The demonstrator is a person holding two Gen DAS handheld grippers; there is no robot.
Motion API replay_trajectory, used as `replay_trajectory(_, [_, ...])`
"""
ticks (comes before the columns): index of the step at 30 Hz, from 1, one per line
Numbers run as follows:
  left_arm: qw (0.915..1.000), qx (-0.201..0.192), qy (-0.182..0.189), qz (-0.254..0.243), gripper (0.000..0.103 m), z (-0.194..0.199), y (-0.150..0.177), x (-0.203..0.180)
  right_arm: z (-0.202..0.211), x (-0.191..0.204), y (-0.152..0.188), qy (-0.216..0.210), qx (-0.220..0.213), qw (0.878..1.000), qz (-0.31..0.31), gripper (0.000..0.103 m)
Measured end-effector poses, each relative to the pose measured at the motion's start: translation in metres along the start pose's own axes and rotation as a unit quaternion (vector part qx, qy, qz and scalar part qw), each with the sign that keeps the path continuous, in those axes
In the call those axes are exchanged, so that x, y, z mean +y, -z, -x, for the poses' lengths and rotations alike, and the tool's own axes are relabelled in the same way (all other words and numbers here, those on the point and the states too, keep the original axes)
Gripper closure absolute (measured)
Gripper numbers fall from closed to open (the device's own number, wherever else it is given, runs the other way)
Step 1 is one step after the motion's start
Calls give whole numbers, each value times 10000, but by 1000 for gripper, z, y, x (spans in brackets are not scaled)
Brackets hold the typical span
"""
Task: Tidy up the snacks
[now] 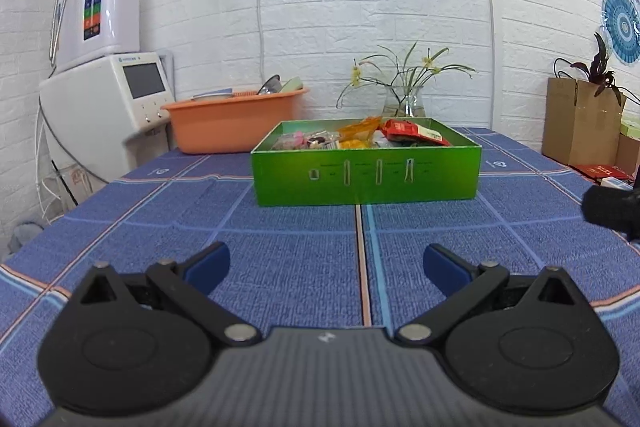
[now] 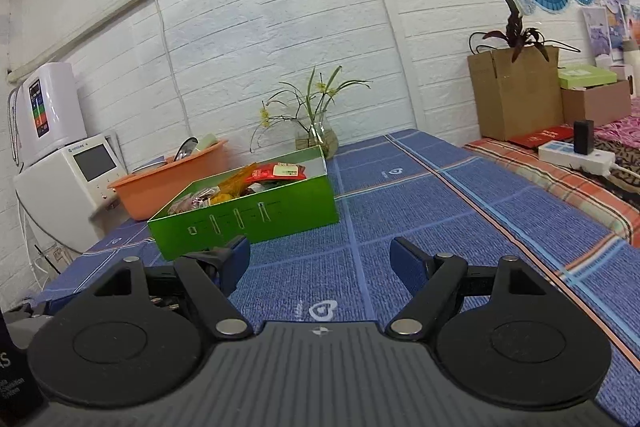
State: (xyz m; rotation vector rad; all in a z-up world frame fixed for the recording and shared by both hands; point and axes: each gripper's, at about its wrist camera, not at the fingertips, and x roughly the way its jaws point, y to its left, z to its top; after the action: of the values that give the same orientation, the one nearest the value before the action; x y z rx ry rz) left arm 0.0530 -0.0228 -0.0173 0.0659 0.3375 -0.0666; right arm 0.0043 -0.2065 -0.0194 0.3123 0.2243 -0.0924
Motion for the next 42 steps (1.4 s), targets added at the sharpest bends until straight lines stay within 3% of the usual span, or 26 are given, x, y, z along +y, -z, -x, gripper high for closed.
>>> replay_trajectory(3, [9996, 265, -45, -14, 0, -2, 8, 5, 10, 2, 8, -54, -26, 10000, -43, 0])
replay_trajectory(7, [9983, 543, -210, 1, 0, -3, 14, 15, 18, 17, 18, -199, -34, 9992, 345, 0])
replay_trajectory(13, [9986, 384, -294, 212, 0, 2, 17, 23, 25, 36, 30, -301, -264, 9934, 1078, 0])
replay_trajectory(19, [9995, 228, -25, -204, 0, -5, 7, 12, 16, 36, 22, -187, -526, 9871, 1499, 0])
replay_trajectory(26, [9979, 512, 226, -324, 0, -16, 11, 2, 13, 33, 30, -36, -286, 9896, 1407, 0])
replay_trajectory(42, [9993, 346, -99, 61, 0, -3, 8, 13, 4, 32, 34, 63, 131, 9919, 1261, 0])
